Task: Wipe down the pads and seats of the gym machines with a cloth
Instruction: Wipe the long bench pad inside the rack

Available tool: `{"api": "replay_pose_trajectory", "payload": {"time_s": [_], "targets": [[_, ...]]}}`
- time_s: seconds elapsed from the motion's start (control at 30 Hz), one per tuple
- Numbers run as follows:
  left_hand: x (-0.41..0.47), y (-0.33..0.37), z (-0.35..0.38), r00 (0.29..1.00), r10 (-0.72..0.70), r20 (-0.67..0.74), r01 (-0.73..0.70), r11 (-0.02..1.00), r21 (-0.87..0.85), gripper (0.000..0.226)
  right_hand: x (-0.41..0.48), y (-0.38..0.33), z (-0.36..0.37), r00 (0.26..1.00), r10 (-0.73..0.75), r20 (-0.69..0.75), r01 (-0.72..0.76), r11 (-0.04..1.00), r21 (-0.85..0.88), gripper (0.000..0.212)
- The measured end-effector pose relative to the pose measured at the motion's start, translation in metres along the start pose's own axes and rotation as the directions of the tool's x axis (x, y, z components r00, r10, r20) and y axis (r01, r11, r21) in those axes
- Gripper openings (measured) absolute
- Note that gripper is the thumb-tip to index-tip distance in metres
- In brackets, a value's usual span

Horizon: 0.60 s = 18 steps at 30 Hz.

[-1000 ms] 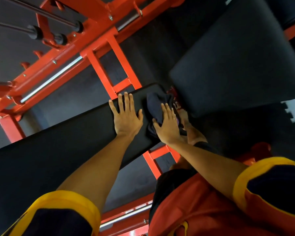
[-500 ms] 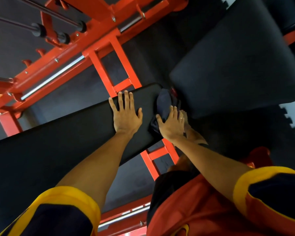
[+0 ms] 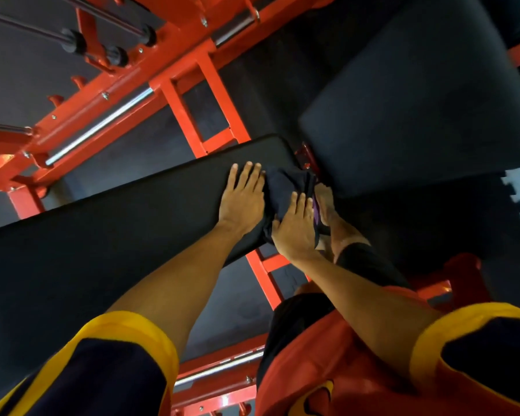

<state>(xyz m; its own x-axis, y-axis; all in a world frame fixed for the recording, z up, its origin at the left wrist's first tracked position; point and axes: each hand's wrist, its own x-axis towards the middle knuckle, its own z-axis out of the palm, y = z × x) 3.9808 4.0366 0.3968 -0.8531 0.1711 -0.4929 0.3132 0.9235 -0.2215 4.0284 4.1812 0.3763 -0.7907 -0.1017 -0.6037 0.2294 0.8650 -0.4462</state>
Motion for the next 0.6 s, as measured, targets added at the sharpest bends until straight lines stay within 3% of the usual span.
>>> {"api": "replay_pose_trajectory", "payload": {"time_s": [0.2,0.3,0.4,0.5,0.6], "targets": [[0.0,0.02,0.008,0.998,-0.068,-0.016,0.067,0.996,-0.054,0.064,0.038,0.014,-0.014,0.978,0.202,-0.057,-0.191,0.969,0.156,0.074],[0.0,0.021,0.008,0.997,-0.081,-0.011,0.08,0.994,-0.072,0.065,0.055,0.02,-0.028,0.946,0.324,0.008,-0.314,0.909,0.275,0.059],[0.002,0.022,0.006,0.996,-0.084,-0.004,0.083,0.993,-0.081,0.066,0.037,0.007,-0.019,0.944,0.327,-0.045,-0.294,0.894,0.338,0.066],[0.003,0.021,0.007,0.996,-0.085,-0.018,0.084,0.993,-0.079,0.066,0.0,-0.003,0.007,0.974,0.225,-0.027,-0.214,0.952,0.219,0.075],[0.003,0.021,0.009,0.996,-0.084,-0.02,0.082,0.994,-0.078,0.066,-0.002,0.003,0.011,0.977,0.212,-0.019,-0.203,0.956,0.213,0.081]]}}
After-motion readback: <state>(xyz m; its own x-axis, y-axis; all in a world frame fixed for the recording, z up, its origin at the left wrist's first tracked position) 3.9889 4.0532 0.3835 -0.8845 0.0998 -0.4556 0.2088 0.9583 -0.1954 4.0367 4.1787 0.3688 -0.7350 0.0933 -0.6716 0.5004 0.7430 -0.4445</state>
